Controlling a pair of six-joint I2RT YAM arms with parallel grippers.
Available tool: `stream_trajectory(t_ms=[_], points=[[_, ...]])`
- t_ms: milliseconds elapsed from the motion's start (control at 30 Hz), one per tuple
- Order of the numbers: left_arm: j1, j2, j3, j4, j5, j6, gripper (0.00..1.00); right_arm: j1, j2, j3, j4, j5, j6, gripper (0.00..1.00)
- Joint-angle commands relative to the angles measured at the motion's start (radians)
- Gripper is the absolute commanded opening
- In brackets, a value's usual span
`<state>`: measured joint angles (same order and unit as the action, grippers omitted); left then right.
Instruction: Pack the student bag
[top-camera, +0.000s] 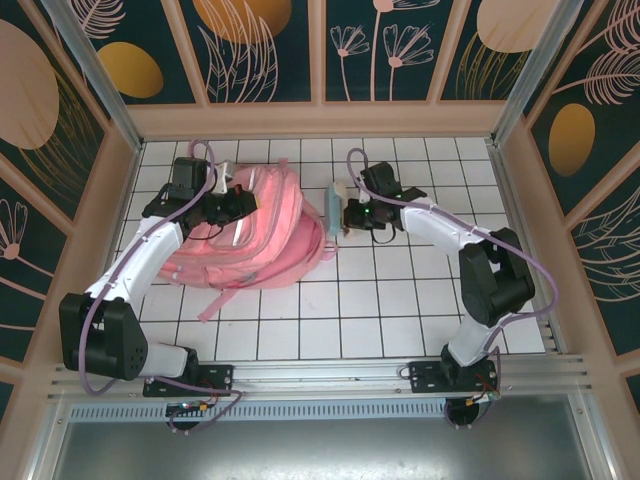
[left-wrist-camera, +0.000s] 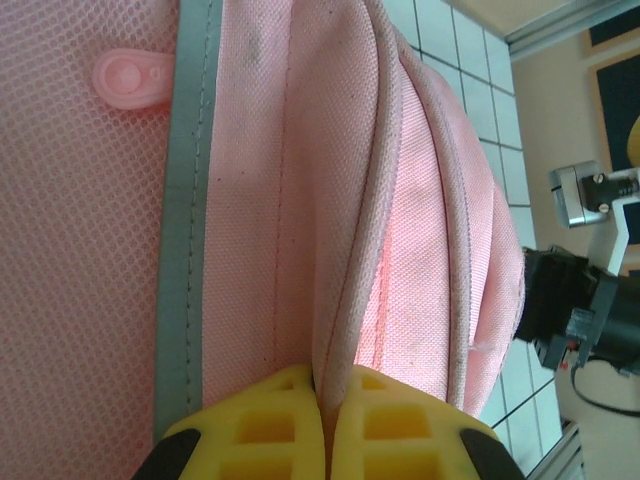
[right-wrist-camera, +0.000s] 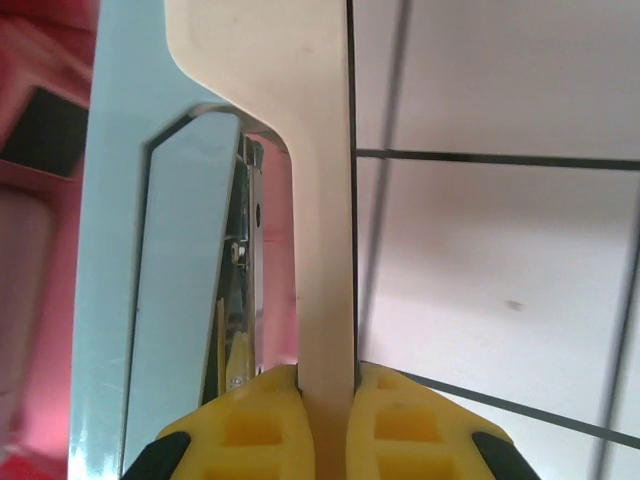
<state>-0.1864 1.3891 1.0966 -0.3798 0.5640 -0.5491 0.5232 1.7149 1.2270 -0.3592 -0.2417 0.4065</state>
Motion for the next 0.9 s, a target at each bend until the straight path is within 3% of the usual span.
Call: stream_trajectory(t_ms=[0,333,400,467,567,667,867], points=[[-0.001,-0.041,0.054,0.142,0.033,-0.065,0.0,0.072,0.004,0.07,0.031,-0.06,0.132,0.02],[0.005,-0.03,0.037,0.2,0.079,-0.111,0.0,0.235,0.262,0.278,0.046,-0.083,0.29,0.03],[0.004,-0.033,0.028,0.198,0.082,-0.108,0.0,0.253,0.319,0.326,0.027,-0.064,0.299,0.12],[0.004,-0.035,0.019,0.197,0.085,-0.104,0.0,0.259,0.351,0.355,0.021,-0.055,0.307,0.33],[0.005,-0.036,0.011,0.185,0.087,-0.095,0.0,0.256,0.349,0.354,0.016,-0.04,0.303,0.5],[0.005,-0.036,0.005,0.179,0.081,-0.089,0.0,0.239,0.288,0.314,0.004,-0.001,0.284,0.57],[0.004,-0.024,0.0,0.177,0.077,-0.081,0.0,0.172,0.113,0.195,-0.038,0.068,0.245,0.61]])
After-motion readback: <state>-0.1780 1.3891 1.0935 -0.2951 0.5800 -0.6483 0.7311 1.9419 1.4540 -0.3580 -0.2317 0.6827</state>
